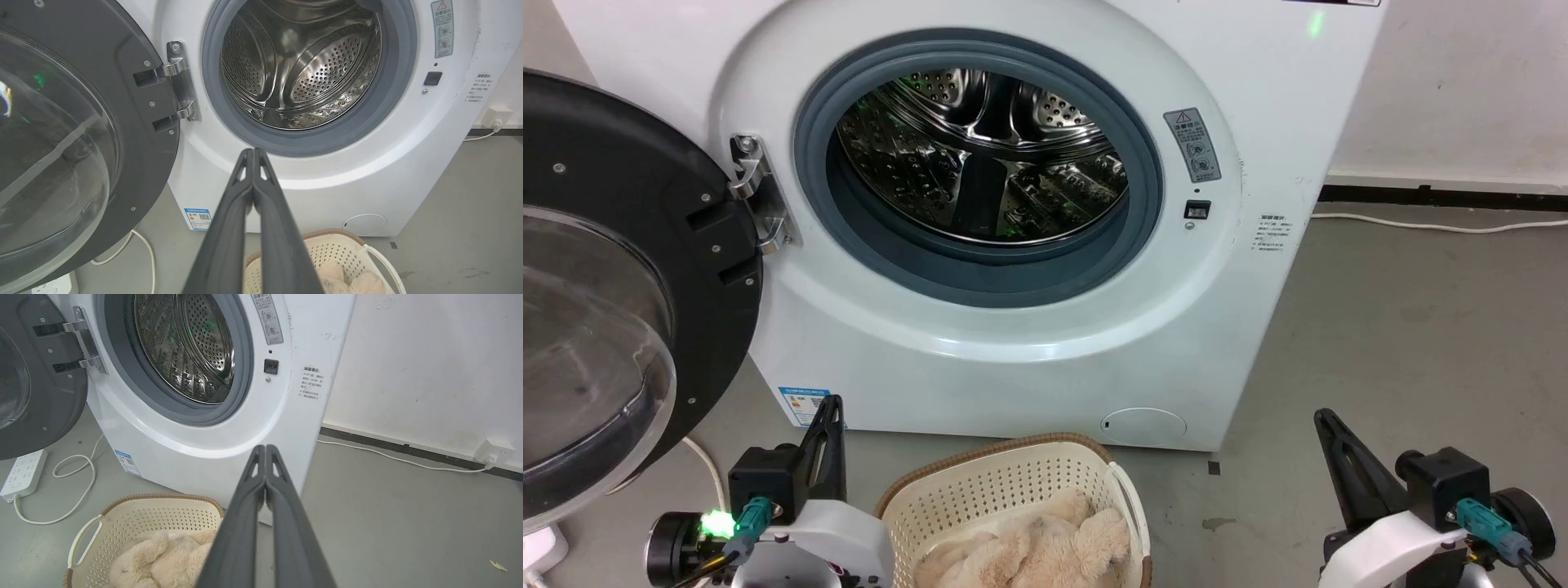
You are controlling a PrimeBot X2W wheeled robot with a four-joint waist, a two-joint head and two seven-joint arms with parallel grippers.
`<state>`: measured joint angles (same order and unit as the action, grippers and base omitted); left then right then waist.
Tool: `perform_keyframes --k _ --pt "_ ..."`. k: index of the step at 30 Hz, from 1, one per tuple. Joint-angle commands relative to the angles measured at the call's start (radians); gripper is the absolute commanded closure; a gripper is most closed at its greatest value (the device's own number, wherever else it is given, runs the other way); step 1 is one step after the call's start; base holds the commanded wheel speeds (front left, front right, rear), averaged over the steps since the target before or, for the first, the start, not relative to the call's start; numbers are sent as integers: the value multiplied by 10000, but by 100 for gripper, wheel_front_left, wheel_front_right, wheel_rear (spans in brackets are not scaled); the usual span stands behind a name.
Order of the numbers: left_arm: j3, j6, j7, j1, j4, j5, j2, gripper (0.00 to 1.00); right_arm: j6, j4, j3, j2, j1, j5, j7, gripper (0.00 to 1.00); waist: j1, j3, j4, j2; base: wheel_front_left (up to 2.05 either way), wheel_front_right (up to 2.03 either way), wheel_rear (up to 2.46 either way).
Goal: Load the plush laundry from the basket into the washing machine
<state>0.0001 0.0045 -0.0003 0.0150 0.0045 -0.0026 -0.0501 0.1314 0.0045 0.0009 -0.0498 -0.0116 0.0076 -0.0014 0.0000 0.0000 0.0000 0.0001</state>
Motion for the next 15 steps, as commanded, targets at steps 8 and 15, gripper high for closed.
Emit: perform_keyframes --k 8,15 --pt "-1 -45 3 -150 -45 26 -1 100 -7 -45 -9 -4 116 -76 14 100 0 0 0 -1 0 0 0" --pt "-6 0 0 0 0 0 0 0 0 0 -2 0 0 0 0 0 0 0 0 -1 0 0 0"
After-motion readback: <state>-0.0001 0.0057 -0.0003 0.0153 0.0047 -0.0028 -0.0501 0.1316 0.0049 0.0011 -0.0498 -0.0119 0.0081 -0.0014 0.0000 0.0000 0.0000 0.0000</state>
